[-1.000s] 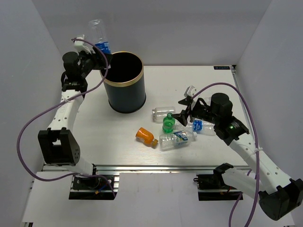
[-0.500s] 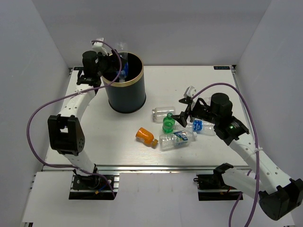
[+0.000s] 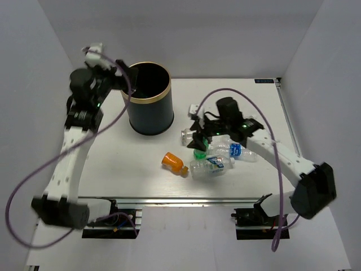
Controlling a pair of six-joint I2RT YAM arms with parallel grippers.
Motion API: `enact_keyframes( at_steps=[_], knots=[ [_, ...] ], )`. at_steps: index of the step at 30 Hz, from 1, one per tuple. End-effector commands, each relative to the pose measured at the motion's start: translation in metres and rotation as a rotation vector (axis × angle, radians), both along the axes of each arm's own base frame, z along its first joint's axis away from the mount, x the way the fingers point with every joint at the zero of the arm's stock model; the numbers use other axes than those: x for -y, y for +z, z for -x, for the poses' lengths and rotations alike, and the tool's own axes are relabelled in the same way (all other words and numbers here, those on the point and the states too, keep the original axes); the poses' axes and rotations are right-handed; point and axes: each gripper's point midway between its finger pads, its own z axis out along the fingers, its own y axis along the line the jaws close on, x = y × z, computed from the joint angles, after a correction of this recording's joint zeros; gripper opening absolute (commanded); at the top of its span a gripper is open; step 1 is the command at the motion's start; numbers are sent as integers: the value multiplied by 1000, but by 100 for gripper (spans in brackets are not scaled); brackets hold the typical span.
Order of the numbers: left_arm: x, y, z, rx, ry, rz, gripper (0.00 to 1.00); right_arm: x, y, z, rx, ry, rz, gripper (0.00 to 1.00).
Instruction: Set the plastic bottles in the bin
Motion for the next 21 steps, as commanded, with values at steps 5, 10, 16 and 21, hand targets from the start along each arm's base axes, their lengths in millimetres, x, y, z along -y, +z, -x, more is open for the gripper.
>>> enact_keyframes(
  at_steps=[5,10,16,21],
  knots=[
    [-70,-49,119,14,310,-21,100,-72,-69,1,-172,-57,213,90],
    [-76,-101,137,-39,327,-19,100,-78,-118,10,-183,-101,360,90],
    [-68,-106,137,-67,275,-13,100,-74,-146,29,-206,-87,447,90],
    [-65,-115,138,-92,255,-29,100,-66,-177,35,-196,-97,546,90]
  ],
)
